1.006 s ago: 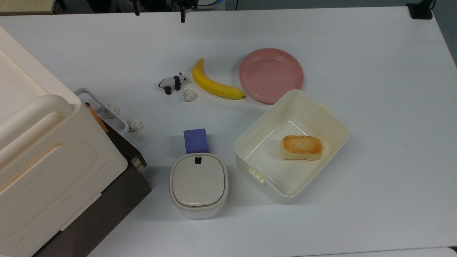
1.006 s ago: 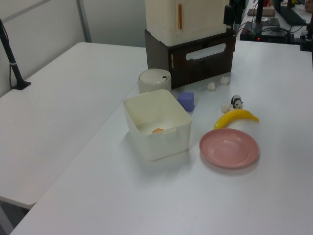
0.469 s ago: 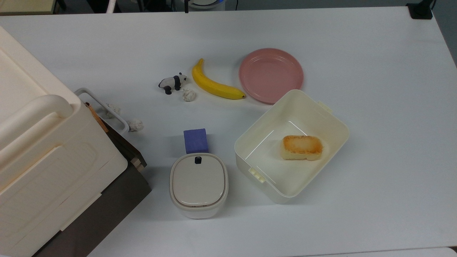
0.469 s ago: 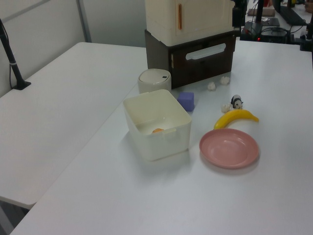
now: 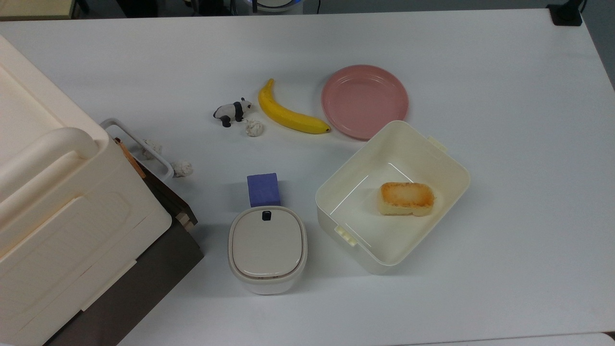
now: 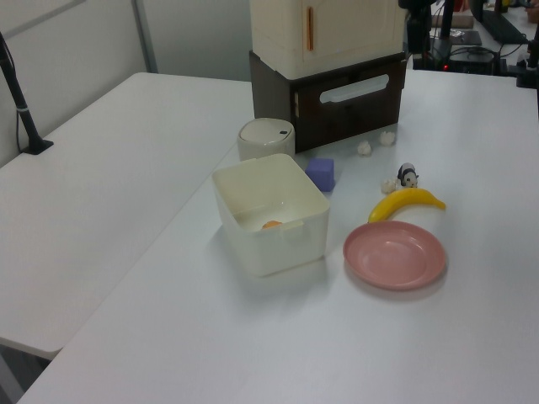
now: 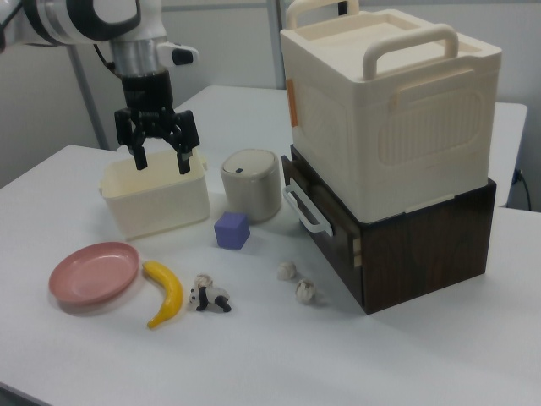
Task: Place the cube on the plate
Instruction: 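Move the open gripper over the purple cube and lower it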
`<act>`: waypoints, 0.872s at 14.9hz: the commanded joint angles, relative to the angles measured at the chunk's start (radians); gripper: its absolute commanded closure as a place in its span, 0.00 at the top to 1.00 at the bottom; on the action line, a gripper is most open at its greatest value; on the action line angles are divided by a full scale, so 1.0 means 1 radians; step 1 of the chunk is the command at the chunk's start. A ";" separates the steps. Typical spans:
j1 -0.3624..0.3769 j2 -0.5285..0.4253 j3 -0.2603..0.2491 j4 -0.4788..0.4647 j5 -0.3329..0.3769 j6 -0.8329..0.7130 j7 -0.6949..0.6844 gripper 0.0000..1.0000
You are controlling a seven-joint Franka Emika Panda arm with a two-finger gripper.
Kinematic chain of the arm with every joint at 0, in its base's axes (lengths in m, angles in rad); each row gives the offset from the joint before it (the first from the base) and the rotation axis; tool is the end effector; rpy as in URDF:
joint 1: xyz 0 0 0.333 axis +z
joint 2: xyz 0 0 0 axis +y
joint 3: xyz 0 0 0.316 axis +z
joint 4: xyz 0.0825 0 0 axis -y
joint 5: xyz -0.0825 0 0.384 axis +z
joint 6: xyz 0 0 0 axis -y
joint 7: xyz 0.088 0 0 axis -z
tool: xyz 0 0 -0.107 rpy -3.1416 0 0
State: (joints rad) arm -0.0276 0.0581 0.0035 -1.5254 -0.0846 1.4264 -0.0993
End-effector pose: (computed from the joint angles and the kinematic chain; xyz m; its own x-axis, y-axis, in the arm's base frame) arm 0.5555 -0.0235 0.6023 0.9845 0.0630 -0.1635 0.0750 -0.9948 0.0684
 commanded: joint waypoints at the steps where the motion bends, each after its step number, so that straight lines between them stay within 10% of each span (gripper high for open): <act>1: 0.021 0.019 -0.005 -0.028 -0.010 0.049 -0.017 1.00; 13: 0.089 0.166 -0.005 -0.093 -0.058 0.322 0.021 0.99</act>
State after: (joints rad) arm 0.0484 0.1842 0.0043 -1.6154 -0.1201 1.6750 -0.1005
